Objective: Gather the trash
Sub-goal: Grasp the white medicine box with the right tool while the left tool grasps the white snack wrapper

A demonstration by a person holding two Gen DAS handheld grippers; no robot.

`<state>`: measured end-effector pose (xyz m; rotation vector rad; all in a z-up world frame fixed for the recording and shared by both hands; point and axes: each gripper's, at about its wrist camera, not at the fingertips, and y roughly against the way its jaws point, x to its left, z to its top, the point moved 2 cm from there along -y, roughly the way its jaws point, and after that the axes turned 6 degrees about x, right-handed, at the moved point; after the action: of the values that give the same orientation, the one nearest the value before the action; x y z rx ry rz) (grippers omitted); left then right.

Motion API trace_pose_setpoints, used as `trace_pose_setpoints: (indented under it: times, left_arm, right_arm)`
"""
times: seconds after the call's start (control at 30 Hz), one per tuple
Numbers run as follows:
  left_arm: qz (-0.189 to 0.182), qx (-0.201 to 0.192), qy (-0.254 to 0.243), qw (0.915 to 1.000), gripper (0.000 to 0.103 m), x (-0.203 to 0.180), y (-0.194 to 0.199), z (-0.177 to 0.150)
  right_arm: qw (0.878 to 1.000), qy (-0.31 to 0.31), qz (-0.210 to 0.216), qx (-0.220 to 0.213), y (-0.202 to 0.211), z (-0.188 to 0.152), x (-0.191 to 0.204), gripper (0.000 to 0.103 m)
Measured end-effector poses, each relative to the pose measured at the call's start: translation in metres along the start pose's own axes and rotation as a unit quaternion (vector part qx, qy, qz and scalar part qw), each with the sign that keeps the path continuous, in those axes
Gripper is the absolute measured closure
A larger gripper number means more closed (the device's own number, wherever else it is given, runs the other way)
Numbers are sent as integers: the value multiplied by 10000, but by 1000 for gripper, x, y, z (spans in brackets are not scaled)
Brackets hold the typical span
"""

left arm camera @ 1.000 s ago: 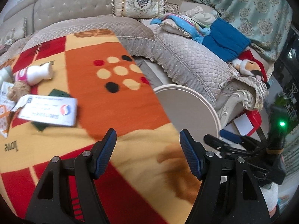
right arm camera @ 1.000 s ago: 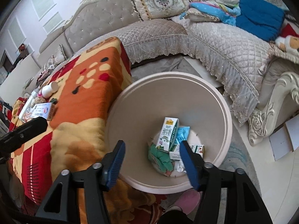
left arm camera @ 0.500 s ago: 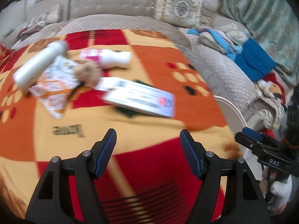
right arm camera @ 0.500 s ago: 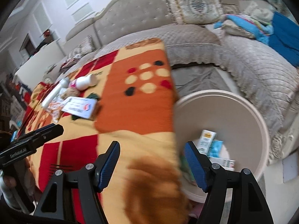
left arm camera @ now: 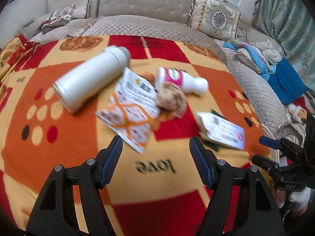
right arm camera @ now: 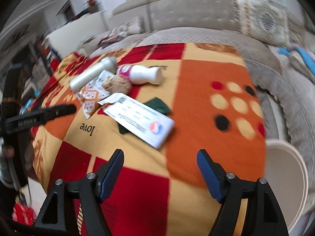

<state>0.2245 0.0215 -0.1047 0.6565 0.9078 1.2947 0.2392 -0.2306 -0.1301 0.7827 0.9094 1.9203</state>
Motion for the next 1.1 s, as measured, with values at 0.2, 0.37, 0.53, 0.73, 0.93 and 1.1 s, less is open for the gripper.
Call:
trace_pose_setpoints:
  times: [0.2,0.37,0.53,0.73,0.93,1.1]
  left_arm:
    - [156,-40,157,9997,30,30,-14,32]
    - [301,146,187,9993,30,41,-41,49]
    - [301,317,182,9989,30,41,-63,54]
    - [281,457,119,9985,48,34,-73,45]
    - [141,497,232,9984,71,37,-54,30]
    - [-41,507,324,9982,81,36,-21,5]
  right_arm:
    - [9951,954,-165,187,-25,27,24,28]
    - [9915,1262,-225,219,-41,42,27,28]
    - [9891,1404,-296,326,-58,48,24,28]
    - [9882,1455,-320,361,-65,50,23,28]
    - [9926,1158,-107,360,-66,50,21,47]
    - [9942,1041,-89,241,-43,43,26,50]
